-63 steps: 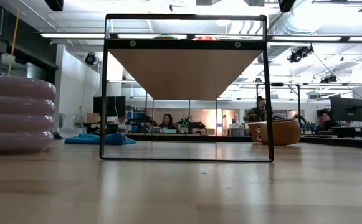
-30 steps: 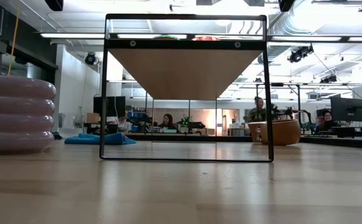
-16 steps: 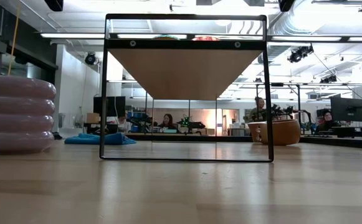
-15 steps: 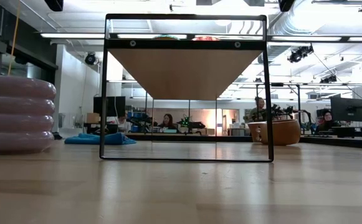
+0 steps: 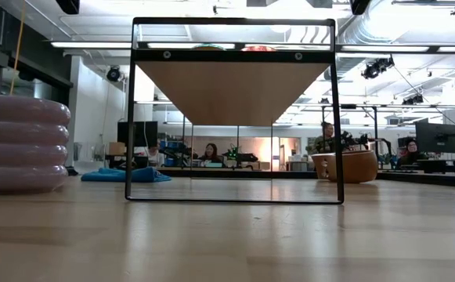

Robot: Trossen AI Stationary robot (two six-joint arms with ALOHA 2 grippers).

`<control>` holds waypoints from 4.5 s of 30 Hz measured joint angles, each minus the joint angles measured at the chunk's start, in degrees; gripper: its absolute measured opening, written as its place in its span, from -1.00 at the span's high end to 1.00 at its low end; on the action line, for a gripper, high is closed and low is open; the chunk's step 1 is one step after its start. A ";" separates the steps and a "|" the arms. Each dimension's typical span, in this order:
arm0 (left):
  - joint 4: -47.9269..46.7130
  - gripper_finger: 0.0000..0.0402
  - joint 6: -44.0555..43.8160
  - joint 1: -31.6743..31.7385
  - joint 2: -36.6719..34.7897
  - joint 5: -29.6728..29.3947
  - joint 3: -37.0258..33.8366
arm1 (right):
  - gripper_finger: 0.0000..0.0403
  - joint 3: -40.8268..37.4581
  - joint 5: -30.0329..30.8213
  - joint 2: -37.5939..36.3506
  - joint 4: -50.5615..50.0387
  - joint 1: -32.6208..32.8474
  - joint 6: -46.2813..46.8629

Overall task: Stack small to large cups/mugs on shelf
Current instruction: Put the purple mug on the shelf

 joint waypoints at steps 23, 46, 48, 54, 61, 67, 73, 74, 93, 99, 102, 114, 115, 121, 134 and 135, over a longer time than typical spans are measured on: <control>-51.70 0.13 -20.14 -0.02 18.90 9.36 16.57 | 0.43 0.00 0.00 -0.01 0.02 0.01 0.47; -60.92 0.13 -52.72 0.02 42.40 17.91 16.17 | 0.43 0.00 0.07 -0.01 -0.39 -0.04 -1.06; -60.85 0.13 -54.12 0.02 44.96 17.64 16.07 | 0.43 0.00 0.07 -0.01 -0.44 -0.04 -1.06; -61.24 0.13 -56.39 0.02 49.38 17.09 16.17 | 0.43 0.00 0.07 -0.01 -0.54 -0.02 -1.06; -61.10 0.13 -54.32 0.01 49.47 16.65 19.38 | 0.43 0.00 0.07 0.02 -1.56 -0.02 -1.06; -63.11 0.13 -52.66 0.02 49.37 16.24 24.02 | 0.43 0.00 0.05 -0.01 -1.84 -0.02 -1.06; -70.59 0.13 -55.07 0.07 49.31 12.02 25.07 | 0.43 0.00 0.07 0.02 -2.03 -0.02 -1.08; -70.77 0.13 -55.34 0.07 49.31 12.07 24.57 | 0.43 0.00 0.07 0.01 -2.14 -0.02 -1.08; -59.83 0.13 -60.08 0.09 49.59 15.52 13.99 | 0.43 0.00 0.07 -0.01 -2.38 -0.03 -1.01; -59.72 0.14 -60.64 0.07 49.59 14.35 13.94 | 0.43 0.00 0.07 -0.01 -2.38 -0.04 -0.95; -59.86 0.23 -60.59 0.07 49.59 14.24 13.94 | 0.43 0.00 0.06 -0.01 -2.37 -0.03 -0.91; -60.77 0.83 -59.38 0.07 48.73 13.57 14.20 | 0.43 0.00 0.07 -0.01 -2.37 -0.02 -0.89; -61.72 0.83 -59.34 0.07 48.31 13.57 14.71 | 0.43 0.00 0.07 -0.01 -2.38 -0.03 -0.89; -67.69 0.92 -59.31 0.07 43.83 13.16 20.23 | 0.43 0.00 0.07 0.01 -2.38 -0.02 -0.91; -83.18 0.92 -54.05 0.07 47.47 6.86 53.56 | 0.43 0.00 0.07 0.00 -2.34 -0.02 -2.04; -84.18 0.92 -52.90 0.07 49.73 6.42 56.66 | 0.43 0.00 0.07 -0.01 -2.34 -0.02 -2.01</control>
